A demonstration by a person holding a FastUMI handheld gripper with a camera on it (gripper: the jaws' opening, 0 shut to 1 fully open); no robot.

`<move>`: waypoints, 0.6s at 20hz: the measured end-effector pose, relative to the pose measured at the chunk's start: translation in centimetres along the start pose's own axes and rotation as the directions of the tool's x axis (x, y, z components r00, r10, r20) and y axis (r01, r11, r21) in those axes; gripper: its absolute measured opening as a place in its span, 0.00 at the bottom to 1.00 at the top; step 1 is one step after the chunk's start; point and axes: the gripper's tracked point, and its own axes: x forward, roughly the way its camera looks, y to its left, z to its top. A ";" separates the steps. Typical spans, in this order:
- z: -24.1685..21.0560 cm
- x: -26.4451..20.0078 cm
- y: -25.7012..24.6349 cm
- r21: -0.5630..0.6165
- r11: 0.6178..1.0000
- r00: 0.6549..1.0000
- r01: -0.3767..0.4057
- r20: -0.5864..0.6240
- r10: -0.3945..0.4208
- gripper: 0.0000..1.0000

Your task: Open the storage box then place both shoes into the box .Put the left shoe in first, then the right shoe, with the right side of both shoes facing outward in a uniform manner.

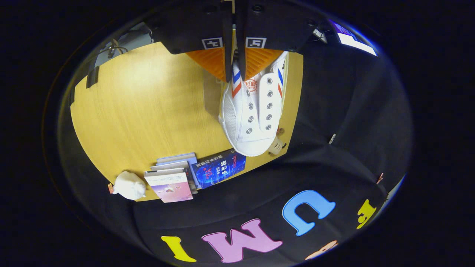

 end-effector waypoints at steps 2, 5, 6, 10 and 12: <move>-1.2 1.4 0.7 -0.023 1.000 0.999 0.020 -0.034 -0.021 0.08; -3.2 3.9 0.8 -0.040 0.997 0.993 0.071 -0.089 -0.074 0.08; -3.7 4.7 0.6 -0.049 0.995 0.990 0.091 -0.102 -0.096 0.08; -5.2 7.0 -1.1 -0.093 0.974 0.964 0.205 -0.152 -0.217 0.08; -5.4 8.0 -1.5 -0.111 0.964 0.952 0.241 -0.165 -0.257 0.08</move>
